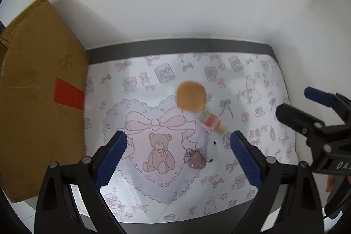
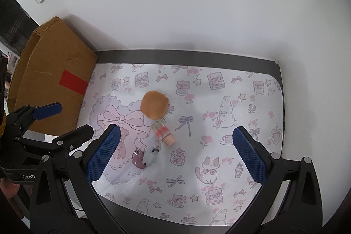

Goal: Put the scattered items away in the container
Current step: 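Move both tools back over the items left on the mat, then close the left tool on the small white item while the right tool grasps the glass jar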

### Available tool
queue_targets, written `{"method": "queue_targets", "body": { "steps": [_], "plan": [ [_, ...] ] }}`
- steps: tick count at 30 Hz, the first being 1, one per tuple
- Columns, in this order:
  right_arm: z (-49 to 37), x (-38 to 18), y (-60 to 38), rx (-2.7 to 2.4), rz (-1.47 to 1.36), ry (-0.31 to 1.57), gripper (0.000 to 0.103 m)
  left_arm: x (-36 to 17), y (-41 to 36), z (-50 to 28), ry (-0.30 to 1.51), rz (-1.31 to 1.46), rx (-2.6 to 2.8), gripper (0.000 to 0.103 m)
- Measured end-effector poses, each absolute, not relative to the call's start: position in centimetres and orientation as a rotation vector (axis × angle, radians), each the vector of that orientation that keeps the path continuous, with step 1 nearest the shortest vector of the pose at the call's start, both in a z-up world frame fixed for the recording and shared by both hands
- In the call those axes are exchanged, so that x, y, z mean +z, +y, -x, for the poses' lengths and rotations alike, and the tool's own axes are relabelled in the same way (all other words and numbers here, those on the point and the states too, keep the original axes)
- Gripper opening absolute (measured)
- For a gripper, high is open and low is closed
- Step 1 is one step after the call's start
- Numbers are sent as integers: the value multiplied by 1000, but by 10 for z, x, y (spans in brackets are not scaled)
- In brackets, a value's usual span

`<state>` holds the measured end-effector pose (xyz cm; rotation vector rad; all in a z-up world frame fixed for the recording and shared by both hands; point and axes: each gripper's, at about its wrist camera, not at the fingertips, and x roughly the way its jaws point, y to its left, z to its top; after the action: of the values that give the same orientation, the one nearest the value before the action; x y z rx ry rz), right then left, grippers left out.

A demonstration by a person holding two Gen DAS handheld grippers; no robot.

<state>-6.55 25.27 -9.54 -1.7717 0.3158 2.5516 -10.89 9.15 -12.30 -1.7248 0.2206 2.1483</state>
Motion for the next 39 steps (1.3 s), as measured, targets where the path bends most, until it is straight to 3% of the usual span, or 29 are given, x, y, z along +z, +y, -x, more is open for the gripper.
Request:
{"method": "queue_targets", "body": {
  "steps": [10, 14, 18, 23, 39],
  "plan": [
    [70, -134, 261, 2488, 1908, 304, 87, -181, 115, 92, 276, 1796, 2034, 94],
    [72, -154, 259, 2458, 1979, 276, 76, -200, 122, 90, 274, 1817, 1994, 94],
    [78, -171, 260, 2434, 2032, 278, 73, -217, 127, 92, 268, 1857, 1960, 79],
    [86, -187, 258, 2425, 2091, 253, 63, -231, 132, 92, 243, 1886, 1903, 70],
    [106, -228, 234, 2422, 2241, 229, 60, -260, 122, 90, 185, 1974, 1812, 27]
  ]
}}
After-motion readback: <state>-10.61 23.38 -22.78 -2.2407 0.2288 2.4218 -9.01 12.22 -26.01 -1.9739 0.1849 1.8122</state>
